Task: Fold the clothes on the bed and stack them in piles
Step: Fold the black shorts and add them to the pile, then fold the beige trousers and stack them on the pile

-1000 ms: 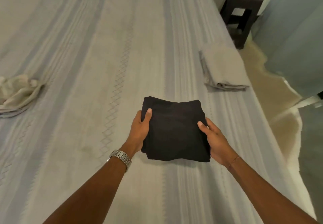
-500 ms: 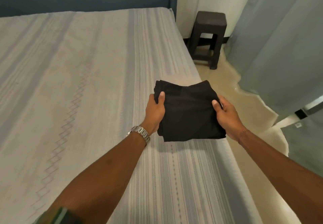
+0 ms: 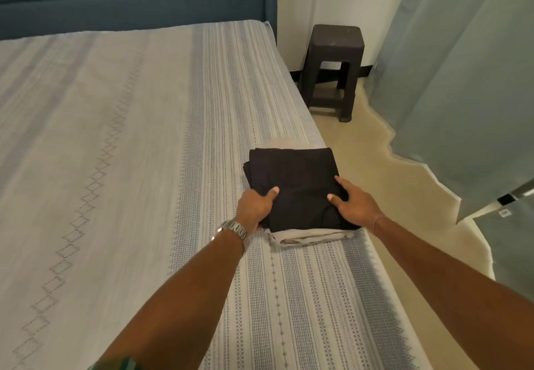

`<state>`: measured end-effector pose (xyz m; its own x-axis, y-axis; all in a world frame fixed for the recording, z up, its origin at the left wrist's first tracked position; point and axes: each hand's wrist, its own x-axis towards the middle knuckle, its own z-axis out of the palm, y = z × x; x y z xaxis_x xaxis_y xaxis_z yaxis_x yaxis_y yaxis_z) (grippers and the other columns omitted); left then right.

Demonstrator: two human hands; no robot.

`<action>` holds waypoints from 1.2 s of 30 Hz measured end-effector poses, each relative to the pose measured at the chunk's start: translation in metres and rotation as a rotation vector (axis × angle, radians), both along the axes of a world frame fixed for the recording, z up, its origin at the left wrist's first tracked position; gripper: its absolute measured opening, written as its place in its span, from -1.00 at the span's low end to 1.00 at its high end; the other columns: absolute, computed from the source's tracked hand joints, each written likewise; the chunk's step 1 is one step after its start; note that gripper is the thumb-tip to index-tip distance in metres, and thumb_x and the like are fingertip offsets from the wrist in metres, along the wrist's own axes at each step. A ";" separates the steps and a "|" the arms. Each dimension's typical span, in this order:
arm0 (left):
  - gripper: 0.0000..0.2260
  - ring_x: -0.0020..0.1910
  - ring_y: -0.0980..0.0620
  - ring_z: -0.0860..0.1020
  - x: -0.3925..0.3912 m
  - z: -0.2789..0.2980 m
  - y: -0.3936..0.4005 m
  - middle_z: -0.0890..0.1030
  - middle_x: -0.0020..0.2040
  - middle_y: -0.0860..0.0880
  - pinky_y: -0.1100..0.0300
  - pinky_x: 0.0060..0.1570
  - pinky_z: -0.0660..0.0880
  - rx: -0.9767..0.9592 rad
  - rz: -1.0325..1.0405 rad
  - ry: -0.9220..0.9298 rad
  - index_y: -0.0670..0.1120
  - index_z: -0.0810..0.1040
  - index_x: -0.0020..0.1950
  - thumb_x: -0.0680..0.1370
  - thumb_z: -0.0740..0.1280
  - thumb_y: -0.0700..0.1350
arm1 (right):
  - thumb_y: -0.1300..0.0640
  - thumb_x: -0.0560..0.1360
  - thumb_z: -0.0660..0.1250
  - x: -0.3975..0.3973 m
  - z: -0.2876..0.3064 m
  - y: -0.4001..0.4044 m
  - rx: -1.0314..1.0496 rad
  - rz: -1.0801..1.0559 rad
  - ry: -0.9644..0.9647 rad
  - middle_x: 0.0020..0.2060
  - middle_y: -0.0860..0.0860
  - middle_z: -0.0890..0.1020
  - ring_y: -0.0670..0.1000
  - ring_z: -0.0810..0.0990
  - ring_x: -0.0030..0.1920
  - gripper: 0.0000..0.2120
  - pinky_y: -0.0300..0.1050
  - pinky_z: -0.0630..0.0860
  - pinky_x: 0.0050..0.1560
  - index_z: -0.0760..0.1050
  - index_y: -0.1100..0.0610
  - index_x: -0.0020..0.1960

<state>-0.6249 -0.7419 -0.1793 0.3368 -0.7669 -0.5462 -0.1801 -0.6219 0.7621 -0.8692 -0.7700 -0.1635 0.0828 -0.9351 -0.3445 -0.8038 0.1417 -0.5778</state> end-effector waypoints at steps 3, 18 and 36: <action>-0.31 0.08 -0.18 0.62 0.000 -0.007 0.012 0.61 0.15 -0.14 -0.12 0.07 0.63 -0.050 0.021 -0.044 -0.18 0.47 0.30 0.48 0.36 0.38 | -0.06 0.67 0.24 -0.003 -0.010 0.003 -0.093 -0.029 0.127 0.41 0.13 0.53 0.24 0.51 0.35 -0.47 0.05 0.45 0.33 0.25 0.01 0.60; -0.47 0.09 -0.11 0.63 0.052 0.053 0.129 0.60 0.23 -0.11 0.09 0.05 0.57 -0.199 -0.160 -0.464 -0.14 0.31 0.41 0.59 0.39 0.09 | -0.08 0.59 0.34 0.046 0.041 0.109 -0.537 0.187 0.428 0.28 0.24 0.49 0.27 0.54 0.16 -0.49 0.17 0.55 0.07 0.40 0.19 0.41; -0.33 0.42 -0.18 0.34 0.283 0.208 0.458 0.34 0.50 -0.12 -0.08 0.32 0.37 -0.040 -0.646 -1.149 -0.12 0.10 0.60 0.62 0.24 0.19 | -0.11 0.66 0.20 0.325 0.173 0.399 -0.332 0.506 0.327 0.41 0.17 0.38 0.20 0.46 0.30 -0.44 0.07 0.42 0.25 0.22 0.15 0.54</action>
<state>-0.3419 -0.2840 0.0288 0.1602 -0.9724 -0.1698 -0.9869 -0.1613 -0.0075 -0.5439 -0.3710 0.0098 0.4777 -0.8692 -0.1278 -0.8649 -0.4398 -0.2420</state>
